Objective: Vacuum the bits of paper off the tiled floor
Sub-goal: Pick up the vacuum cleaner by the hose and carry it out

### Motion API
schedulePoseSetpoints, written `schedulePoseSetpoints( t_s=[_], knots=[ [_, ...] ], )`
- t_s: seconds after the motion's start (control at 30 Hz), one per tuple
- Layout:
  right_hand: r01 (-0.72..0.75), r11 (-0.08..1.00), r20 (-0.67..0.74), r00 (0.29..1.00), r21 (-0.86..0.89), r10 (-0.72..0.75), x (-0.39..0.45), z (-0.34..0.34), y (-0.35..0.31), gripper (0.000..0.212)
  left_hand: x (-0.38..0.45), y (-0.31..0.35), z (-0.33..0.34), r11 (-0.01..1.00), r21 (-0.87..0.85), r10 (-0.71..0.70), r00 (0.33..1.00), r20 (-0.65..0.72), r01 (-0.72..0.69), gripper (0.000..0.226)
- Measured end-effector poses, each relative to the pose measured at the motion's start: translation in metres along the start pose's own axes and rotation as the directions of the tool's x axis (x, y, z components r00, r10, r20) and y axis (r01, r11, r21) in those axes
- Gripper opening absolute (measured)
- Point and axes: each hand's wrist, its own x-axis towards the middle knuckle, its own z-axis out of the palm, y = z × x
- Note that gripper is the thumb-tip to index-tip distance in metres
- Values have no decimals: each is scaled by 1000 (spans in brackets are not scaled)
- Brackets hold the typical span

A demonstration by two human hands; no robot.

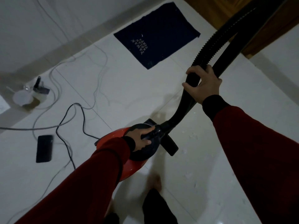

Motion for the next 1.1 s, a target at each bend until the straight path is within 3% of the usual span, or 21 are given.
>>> schedulePoseSetpoints(
  t_s=[0.2,0.47,0.63,0.77,0.83,0.93,0.97,1.0,1.03,1.07,1.1],
  knots=[
    [68,997,17,998,-35,-68,-44,85,17,32,44,-92,36,997,66,39,995,-91,-33,63],
    [144,988,-89,985,-63,-149,-65,172,59,32,121,-164,59,974,191,149,978,-145,-120,62],
    [218,973,-167,959,-71,-227,-64,193,58,32,143,-175,46,978,-42,195,965,-177,-205,59],
    [279,953,-187,936,-120,-298,-66,199,48,32,143,-182,39,970,-168,149,977,-154,-175,56],
    [303,940,-185,926,-158,-329,-71,204,41,32,136,-179,36,988,-76,124,979,-161,-138,55],
    [318,928,-186,917,-195,-353,-81,207,32,32,119,-162,30,913,407,137,948,-287,-9,59],
    [319,925,-180,917,-205,-356,-84,206,30,33,110,-150,26,881,474,224,894,-389,-14,57],
    [320,922,-169,918,-217,-358,-87,205,28,33,100,-134,19,867,490,359,789,-498,-86,51],
    [320,919,-153,921,-230,-359,-89,204,28,35,87,-115,11,822,530,533,607,-589,-208,46],
    [323,914,-135,922,-247,-363,-91,202,27,37,73,-94,0,692,654,721,336,-606,-306,43],
    [328,906,-115,923,-267,-368,-93,201,27,40,58,-71,-13,497,820,861,44,-506,-283,42]
  ],
)
